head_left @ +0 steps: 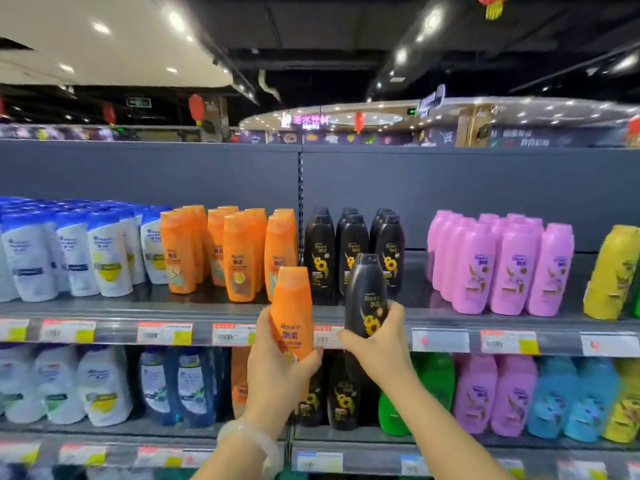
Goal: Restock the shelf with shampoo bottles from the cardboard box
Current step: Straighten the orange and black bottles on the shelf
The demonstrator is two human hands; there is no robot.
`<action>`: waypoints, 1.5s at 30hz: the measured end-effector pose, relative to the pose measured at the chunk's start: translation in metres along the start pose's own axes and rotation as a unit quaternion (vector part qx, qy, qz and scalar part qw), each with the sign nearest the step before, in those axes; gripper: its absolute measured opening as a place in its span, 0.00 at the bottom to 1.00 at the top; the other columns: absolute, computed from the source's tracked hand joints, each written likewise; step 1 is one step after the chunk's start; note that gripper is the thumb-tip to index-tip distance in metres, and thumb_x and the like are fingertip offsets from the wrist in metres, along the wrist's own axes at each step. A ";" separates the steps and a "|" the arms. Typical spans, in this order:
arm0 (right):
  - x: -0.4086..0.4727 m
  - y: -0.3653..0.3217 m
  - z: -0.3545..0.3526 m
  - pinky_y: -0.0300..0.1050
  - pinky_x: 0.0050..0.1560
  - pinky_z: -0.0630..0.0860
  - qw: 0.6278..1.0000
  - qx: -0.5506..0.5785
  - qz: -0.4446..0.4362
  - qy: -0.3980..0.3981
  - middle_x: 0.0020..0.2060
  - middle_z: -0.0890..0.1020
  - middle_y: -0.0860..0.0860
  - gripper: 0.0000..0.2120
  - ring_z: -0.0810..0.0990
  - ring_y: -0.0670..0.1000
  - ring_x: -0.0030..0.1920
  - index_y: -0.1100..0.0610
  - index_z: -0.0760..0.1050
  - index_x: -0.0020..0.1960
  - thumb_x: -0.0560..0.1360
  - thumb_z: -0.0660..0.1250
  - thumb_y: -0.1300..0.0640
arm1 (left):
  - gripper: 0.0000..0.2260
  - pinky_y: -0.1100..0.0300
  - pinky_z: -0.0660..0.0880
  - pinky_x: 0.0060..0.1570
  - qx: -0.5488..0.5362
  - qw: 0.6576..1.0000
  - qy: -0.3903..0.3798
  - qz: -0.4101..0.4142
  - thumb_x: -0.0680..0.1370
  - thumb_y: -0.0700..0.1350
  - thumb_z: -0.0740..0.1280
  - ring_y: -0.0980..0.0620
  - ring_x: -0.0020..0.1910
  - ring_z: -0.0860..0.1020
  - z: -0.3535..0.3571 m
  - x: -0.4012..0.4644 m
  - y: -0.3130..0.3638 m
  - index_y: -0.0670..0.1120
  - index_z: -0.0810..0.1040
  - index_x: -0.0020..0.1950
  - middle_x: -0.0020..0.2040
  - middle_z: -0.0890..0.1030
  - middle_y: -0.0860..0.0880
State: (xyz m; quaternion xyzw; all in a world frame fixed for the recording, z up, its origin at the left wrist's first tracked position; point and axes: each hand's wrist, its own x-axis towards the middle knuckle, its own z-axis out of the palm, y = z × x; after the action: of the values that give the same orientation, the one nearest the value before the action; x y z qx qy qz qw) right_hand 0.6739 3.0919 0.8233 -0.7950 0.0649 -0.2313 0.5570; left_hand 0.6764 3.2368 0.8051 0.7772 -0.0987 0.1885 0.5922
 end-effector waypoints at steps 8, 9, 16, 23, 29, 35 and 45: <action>0.022 -0.016 0.036 0.38 0.42 0.71 0.999 -0.021 -0.024 0.005 0.51 0.69 0.49 0.34 0.73 0.50 0.52 0.53 0.56 0.61 0.64 0.74 0.57 | 0.32 0.70 0.66 0.36 -0.007 1.000 0.025 0.002 0.68 0.41 0.75 0.62 0.41 0.74 -0.033 0.035 -0.011 0.57 0.59 0.62 0.45 0.75 0.55; 0.027 -0.018 0.041 0.37 0.41 0.71 0.999 -0.026 -0.024 0.012 0.52 0.69 0.49 0.34 0.73 0.50 0.51 0.53 0.57 0.62 0.64 0.74 0.57 | 0.32 0.71 0.66 0.36 -0.011 1.000 0.024 0.008 0.68 0.41 0.75 0.62 0.41 0.74 -0.037 0.042 -0.013 0.56 0.59 0.62 0.45 0.75 0.55; 0.071 -0.036 0.080 0.42 0.47 0.69 0.995 -0.025 -0.026 0.092 0.51 0.71 0.49 0.35 0.73 0.50 0.49 0.56 0.57 0.64 0.65 0.75 0.57 | 0.30 0.77 0.70 0.35 -0.033 0.997 -0.019 0.061 0.67 0.39 0.75 0.72 0.38 0.76 -0.064 0.100 -0.026 0.60 0.61 0.55 0.43 0.74 0.61; 0.095 -0.031 0.106 0.34 0.38 0.66 0.988 -0.048 -0.021 0.148 0.52 0.69 0.50 0.36 0.71 0.48 0.47 0.58 0.56 0.65 0.66 0.75 0.59 | 0.32 0.77 0.71 0.36 -0.037 0.996 -0.041 0.065 0.66 0.43 0.76 0.68 0.42 0.76 -0.081 0.129 -0.046 0.62 0.61 0.58 0.47 0.75 0.59; 0.095 -0.022 0.120 0.40 0.45 0.67 0.985 -0.068 -0.015 0.159 0.51 0.70 0.51 0.39 0.72 0.50 0.48 0.61 0.54 0.67 0.66 0.75 0.59 | 0.38 0.69 0.69 0.42 -0.043 0.996 -0.053 0.049 0.65 0.47 0.77 0.53 0.50 0.77 -0.082 0.135 -0.068 0.55 0.58 0.68 0.56 0.75 0.49; 0.097 -0.019 0.121 0.41 0.46 0.68 0.984 -0.064 -0.011 0.164 0.52 0.71 0.51 0.39 0.73 0.51 0.49 0.60 0.54 0.67 0.66 0.75 0.60 | 0.39 0.69 0.69 0.42 -0.048 0.996 -0.060 0.049 0.65 0.47 0.77 0.55 0.49 0.77 -0.082 0.140 -0.069 0.55 0.58 0.69 0.54 0.76 0.49; 0.071 -0.033 0.125 0.32 0.61 0.65 0.951 -0.009 -0.152 0.270 0.61 0.64 0.50 0.39 0.67 0.46 0.61 0.56 0.61 0.67 0.63 0.77 0.52 | 0.36 0.68 0.70 0.44 -0.058 0.995 -0.042 0.069 0.65 0.48 0.77 0.57 0.49 0.75 -0.092 0.142 -0.059 0.60 0.57 0.63 0.54 0.74 0.53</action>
State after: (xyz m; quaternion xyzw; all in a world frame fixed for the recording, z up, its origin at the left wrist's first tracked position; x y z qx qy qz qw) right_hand 0.7865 3.1859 0.8399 -0.7081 0.0936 -0.5186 0.4699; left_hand 0.8116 3.3511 0.8324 0.7403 -0.1876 0.1907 0.6168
